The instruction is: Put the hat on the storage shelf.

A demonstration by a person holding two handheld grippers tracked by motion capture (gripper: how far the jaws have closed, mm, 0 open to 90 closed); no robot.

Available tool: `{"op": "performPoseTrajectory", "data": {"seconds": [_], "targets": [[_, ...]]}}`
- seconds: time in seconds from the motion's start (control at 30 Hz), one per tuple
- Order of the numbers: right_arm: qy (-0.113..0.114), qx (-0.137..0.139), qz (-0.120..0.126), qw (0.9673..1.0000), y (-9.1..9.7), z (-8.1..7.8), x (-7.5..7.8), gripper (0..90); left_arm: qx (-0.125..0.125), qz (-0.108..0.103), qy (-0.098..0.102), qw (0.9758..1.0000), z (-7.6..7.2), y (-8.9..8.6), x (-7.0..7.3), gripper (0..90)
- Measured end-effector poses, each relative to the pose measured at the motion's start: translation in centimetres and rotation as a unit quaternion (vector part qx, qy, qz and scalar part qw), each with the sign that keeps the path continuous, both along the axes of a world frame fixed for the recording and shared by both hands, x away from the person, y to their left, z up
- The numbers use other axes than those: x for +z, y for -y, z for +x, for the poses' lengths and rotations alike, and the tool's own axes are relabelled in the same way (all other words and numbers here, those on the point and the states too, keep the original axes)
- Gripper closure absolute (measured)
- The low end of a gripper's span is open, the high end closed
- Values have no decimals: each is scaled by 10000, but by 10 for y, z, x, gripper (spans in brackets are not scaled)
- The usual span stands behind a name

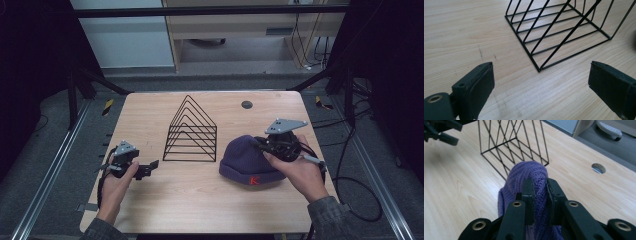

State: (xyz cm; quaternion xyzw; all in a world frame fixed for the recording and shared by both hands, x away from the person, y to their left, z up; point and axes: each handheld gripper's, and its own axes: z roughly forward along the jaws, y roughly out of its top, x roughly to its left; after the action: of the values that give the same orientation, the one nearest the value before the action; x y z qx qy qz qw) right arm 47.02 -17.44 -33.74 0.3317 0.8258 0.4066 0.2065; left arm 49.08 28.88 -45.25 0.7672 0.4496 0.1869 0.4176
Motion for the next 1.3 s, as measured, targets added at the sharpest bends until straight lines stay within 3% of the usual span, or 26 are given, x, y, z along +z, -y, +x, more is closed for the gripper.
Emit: {"op": "performPoseTrajectory", "data": {"seconds": [0.13, 0.37, 0.43, 0.6, 0.83, 0.93, 1.0, 1.07, 1.3], "targets": [[19, -92, 93, 9999, 3, 5, 11, 785, 8, -88, 122, 9999, -2, -3, 12, 61], [102, -202, 197, 9995, 7, 11, 32, 785, -128, -190, 544, 9983, -1, -4, 56, 49], [106, -222, 377, 9990, 6, 13, 36, 785, -163, -218, 582, 9979, 1, -3, 69, 46], [202, -281, 421, 9985, 2, 23, 45, 785, -315, -167, 592, 9976, 7, 0, 90, 46], [334, -350, 485, 9977, -7, 36, 66, 785, -563, -376, 635, 9957, 13, 11, 115, 50], [341, -406, 460, 9975, -13, 43, 74, 785, -689, -267, 679, 9950, 15, 20, 129, 73], [378, -457, 399, 9974, -18, 48, 78, 785, -772, -231, 698, 9943, 15, 25, 136, 152], [425, -470, 396, 9972, -22, 51, 83, 785, -917, -241, 714, 9929, 14, 30, 142, 148], [528, -472, 587, 9958, -36, 66, 106, 785, -1034, -149, 797, 9913, 20, 45, 155, 98]]}}
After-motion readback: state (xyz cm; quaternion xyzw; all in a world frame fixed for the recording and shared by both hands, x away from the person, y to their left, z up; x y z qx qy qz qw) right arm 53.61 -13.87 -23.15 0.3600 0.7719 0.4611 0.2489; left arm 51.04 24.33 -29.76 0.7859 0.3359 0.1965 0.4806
